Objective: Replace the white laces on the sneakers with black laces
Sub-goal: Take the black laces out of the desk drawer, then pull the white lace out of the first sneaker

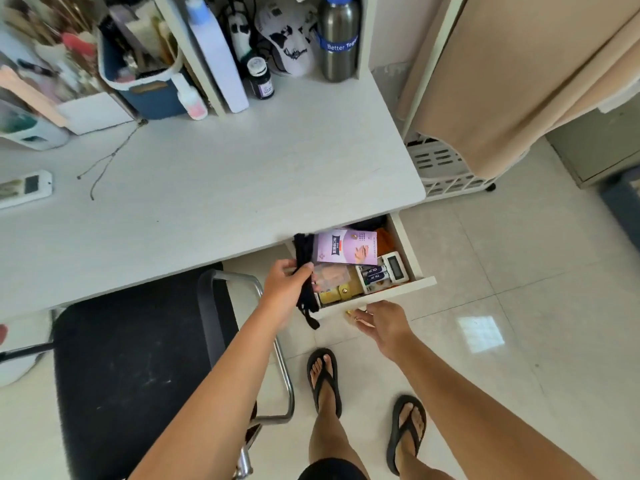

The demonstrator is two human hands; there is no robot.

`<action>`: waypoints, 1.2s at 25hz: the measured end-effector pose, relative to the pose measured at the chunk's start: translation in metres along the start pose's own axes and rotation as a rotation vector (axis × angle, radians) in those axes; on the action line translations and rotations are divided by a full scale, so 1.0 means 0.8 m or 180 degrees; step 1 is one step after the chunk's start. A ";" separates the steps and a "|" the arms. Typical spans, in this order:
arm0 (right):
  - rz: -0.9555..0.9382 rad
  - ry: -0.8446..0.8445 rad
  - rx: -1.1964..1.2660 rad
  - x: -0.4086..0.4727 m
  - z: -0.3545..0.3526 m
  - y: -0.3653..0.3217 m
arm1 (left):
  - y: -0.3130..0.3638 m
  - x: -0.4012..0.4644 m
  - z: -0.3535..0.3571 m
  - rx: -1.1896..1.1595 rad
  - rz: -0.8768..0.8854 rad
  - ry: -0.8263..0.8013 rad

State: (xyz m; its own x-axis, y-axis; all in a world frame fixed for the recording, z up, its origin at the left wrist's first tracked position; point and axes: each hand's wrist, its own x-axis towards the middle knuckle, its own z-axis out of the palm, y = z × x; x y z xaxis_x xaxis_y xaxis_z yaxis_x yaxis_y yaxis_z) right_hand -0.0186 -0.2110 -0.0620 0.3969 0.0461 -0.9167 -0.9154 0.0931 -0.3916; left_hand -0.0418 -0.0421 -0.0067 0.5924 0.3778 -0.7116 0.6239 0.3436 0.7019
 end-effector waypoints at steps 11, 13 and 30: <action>0.0065 -0.0571 0.1318 0.051 0.127 -0.104 | 0.067 -0.007 -0.067 -0.0357 -0.0361 0.0072; 0.0018 -0.0561 0.1363 0.055 0.139 -0.108 | 0.075 -0.011 -0.074 -0.0213 -0.0346 0.0050; -0.0058 -0.2202 -0.2430 -0.168 -0.011 -0.088 | -0.027 -0.277 0.056 -0.0727 0.0105 0.1198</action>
State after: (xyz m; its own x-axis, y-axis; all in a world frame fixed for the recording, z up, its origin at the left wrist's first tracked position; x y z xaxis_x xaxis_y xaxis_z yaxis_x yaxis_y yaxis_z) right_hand -0.0080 -0.2329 0.0879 0.1418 0.6360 -0.7585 -0.6119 -0.5460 -0.5722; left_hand -0.1643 -0.1717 0.1343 0.3568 0.6641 -0.6570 0.4541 0.4913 0.7432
